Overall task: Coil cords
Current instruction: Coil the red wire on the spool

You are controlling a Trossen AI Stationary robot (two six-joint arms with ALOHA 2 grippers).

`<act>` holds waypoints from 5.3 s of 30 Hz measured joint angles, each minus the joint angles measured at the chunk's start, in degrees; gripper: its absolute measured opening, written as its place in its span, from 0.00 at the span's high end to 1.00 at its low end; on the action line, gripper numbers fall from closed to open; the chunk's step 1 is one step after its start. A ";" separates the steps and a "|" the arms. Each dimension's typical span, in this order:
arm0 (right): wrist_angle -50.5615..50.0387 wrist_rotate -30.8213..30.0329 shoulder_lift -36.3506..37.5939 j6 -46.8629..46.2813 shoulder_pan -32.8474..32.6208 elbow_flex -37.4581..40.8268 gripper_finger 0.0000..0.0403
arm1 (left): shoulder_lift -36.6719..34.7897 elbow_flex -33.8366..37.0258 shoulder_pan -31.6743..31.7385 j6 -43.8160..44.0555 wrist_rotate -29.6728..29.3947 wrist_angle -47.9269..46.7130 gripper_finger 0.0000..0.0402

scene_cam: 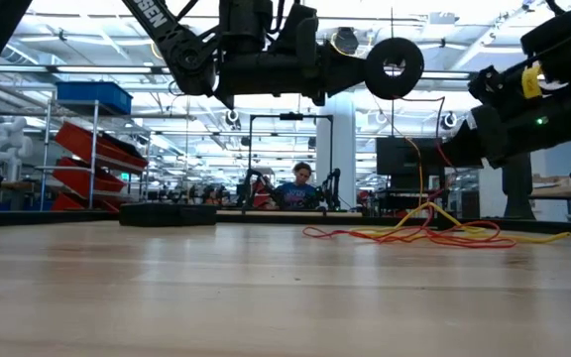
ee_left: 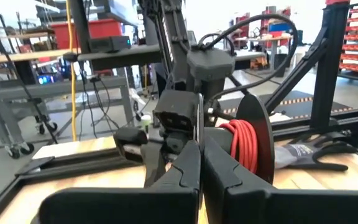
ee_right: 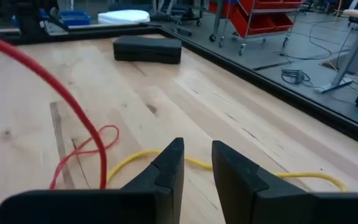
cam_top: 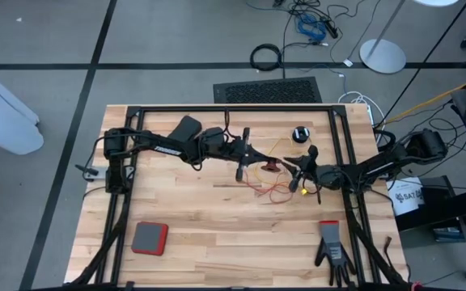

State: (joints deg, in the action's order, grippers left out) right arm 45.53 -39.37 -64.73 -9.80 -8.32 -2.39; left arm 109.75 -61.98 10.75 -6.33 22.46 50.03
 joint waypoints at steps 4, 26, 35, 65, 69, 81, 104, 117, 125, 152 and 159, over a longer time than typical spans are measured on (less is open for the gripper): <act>-2.41 0.00 0.96 0.13 -0.02 0.00 0.84 | -0.02 0.00 0.21 -0.02 0.00 -1.04 1.00; -6.23 6.18 23.45 13.03 0.00 0.00 0.82 | -0.09 0.00 1.24 -0.11 -0.02 -3.24 1.00; -21.16 10.02 31.54 6.79 0.00 0.00 0.82 | -2.78 0.00 3.47 -1.91 -0.02 -7.77 1.00; -11.84 19.58 16.12 1.41 3.90 0.00 0.82 | -4.96 0.00 1.82 -3.04 1.84 -9.54 1.00; -9.57 19.81 13.47 1.43 4.86 0.00 0.82 | -4.96 0.00 1.82 -3.02 1.84 -9.54 1.00; -4.24 21.56 8.10 1.82 7.39 0.02 0.82 | -4.96 0.00 1.10 -3.04 1.88 -9.58 1.00; 1.18 21.52 1.86 2.78 10.93 -0.74 0.99 | -4.94 0.00 1.10 -2.96 6.02 -10.34 1.00; -2.46 21.26 0.94 3.52 10.86 -6.62 1.00 | -4.90 0.00 2.17 -9.79 4.47 -29.80 1.00; -18.45 20.43 0.92 3.28 10.15 -15.69 1.00 | -4.90 0.00 1.44 -16.93 -5.75 -32.95 1.00; -45.69 10.97 0.94 -9.19 6.66 -25.86 1.00 | -4.90 0.00 -1.14 -25.53 -27.61 -31.95 1.00; -41.98 10.90 0.94 -9.35 4.80 -25.86 1.00 | -4.90 0.00 -1.06 -25.97 -30.44 -31.11 1.00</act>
State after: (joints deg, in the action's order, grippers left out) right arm 3.55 -28.47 -63.79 -19.15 -3.52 -28.25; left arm 104.86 -61.98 9.69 -32.29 -7.98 18.92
